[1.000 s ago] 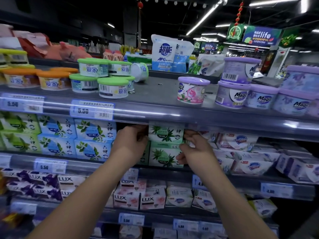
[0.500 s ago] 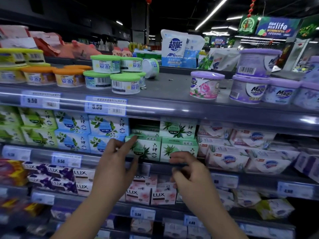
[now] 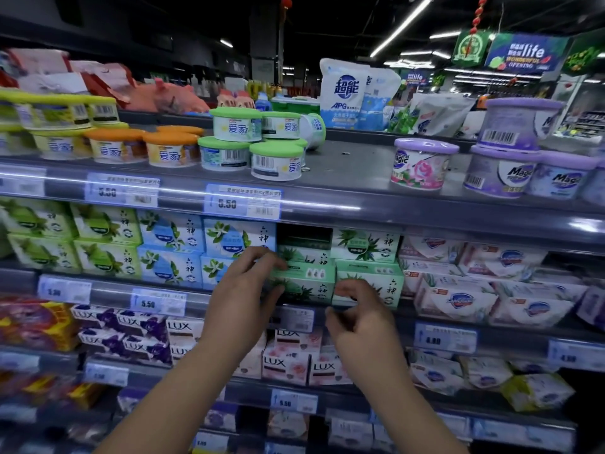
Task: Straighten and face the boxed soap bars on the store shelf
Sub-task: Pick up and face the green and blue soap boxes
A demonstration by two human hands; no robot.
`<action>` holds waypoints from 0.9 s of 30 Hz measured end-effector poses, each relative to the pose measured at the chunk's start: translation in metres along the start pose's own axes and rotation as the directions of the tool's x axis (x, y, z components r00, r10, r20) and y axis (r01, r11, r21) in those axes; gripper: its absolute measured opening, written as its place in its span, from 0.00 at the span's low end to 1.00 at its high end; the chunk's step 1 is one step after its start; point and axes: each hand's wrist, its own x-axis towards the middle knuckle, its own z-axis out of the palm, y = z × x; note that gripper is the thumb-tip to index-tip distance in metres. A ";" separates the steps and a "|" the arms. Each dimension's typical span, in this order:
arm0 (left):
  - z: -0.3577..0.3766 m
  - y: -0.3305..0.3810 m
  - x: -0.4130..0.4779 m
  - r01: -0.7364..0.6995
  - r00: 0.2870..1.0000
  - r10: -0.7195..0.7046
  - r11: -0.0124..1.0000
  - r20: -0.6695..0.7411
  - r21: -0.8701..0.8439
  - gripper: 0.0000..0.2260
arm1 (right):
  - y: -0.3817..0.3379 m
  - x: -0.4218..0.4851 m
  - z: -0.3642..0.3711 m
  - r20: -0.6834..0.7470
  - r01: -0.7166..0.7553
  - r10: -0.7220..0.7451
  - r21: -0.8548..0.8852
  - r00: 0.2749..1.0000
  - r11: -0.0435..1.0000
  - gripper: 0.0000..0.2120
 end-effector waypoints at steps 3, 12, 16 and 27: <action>-0.005 -0.008 0.012 -0.018 0.998 0.018 1.000 0.057 0.011 0.20 | -0.003 0.000 0.004 -0.036 -0.010 0.012 0.050 0.999 0.999 0.15; -0.043 -0.012 0.021 0.099 0.979 -0.021 0.918 0.200 -0.385 0.11 | -0.026 -0.006 -0.007 -0.157 0.066 -0.037 0.186 0.987 0.980 0.13; -0.053 -0.006 0.005 0.351 0.936 -0.234 0.645 0.261 -0.679 0.12 | -0.033 -0.016 -0.007 -0.049 -0.077 0.124 0.547 0.991 0.834 0.08; -0.051 0.009 -0.034 0.411 0.886 -0.331 0.236 0.325 -0.881 0.18 | -0.037 -0.033 0.002 -0.064 -0.177 0.333 0.745 0.941 0.643 0.07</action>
